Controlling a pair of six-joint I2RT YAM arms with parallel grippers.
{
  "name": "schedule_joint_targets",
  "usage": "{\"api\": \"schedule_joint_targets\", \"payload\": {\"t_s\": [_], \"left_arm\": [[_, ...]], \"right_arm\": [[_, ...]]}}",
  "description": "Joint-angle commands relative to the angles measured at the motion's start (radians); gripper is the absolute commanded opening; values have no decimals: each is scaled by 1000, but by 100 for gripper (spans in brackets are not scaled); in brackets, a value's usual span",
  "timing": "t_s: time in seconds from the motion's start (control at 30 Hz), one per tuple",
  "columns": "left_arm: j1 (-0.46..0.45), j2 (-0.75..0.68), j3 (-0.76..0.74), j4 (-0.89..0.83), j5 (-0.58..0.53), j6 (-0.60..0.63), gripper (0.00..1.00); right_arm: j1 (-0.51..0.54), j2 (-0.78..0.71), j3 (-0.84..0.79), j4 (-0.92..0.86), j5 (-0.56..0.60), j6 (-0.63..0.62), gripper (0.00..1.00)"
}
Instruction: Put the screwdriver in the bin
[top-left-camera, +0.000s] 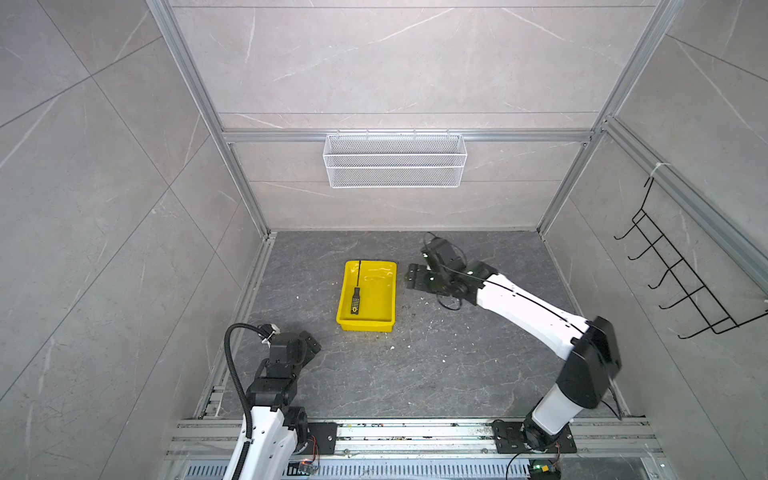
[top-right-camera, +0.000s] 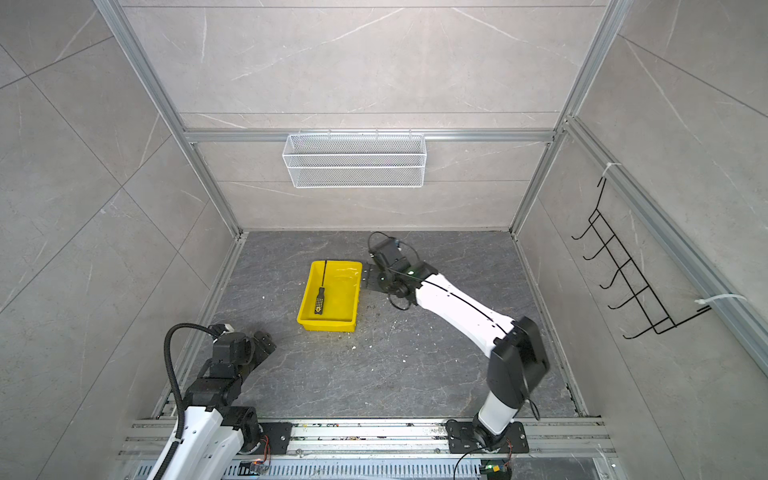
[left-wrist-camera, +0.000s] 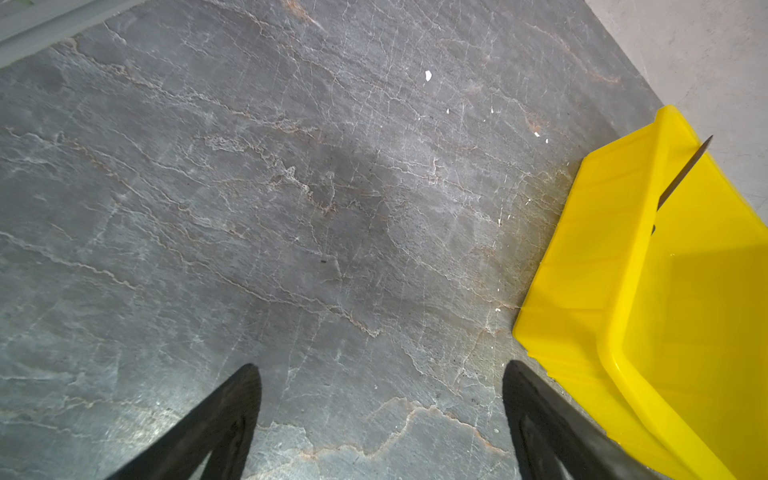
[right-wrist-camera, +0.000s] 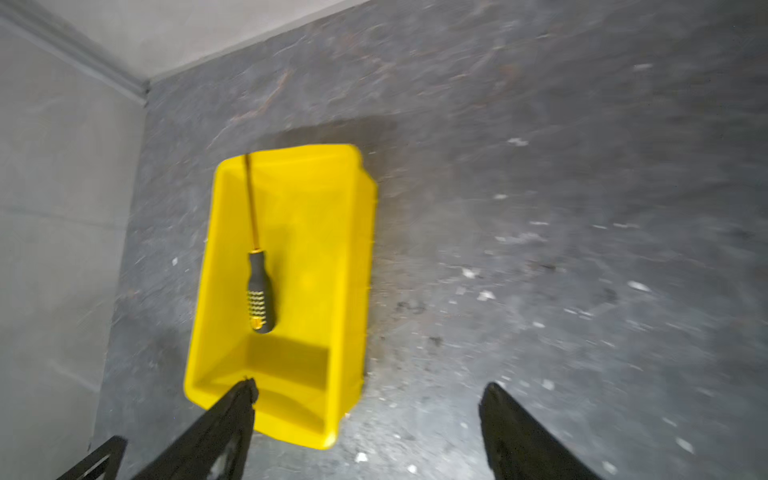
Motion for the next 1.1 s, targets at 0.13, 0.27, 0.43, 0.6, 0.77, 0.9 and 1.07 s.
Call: {"api": "schedule_joint_targets", "payload": {"t_s": [0.13, 0.27, 0.43, 0.6, 0.77, 0.9, 1.07], "left_arm": [[-2, -22, 16, 29, -10, 10, 92], [-2, -38, 10, 36, -12, 11, 92], [-2, -41, 7, 38, -10, 11, 92], [-2, -43, 9, 35, -11, 11, 92], [-2, -47, 9, 35, -11, 11, 92], [-1, -49, 7, 37, -7, 12, 93], [-2, -51, 2, 41, -34, 5, 100]], "right_arm": [[80, 413, 376, 131, -177, 18, 80], [84, 660, 700, 40, -209, 21, 81], [82, 909, 1086, -137, -222, 14, 81], [80, 1013, 1226, -267, -202, 12, 81], [85, 878, 924, -129, -220, 43, 81], [89, 728, 697, 27, -214, 39, 82], [89, 587, 675, -37, -142, -57, 93]]}}
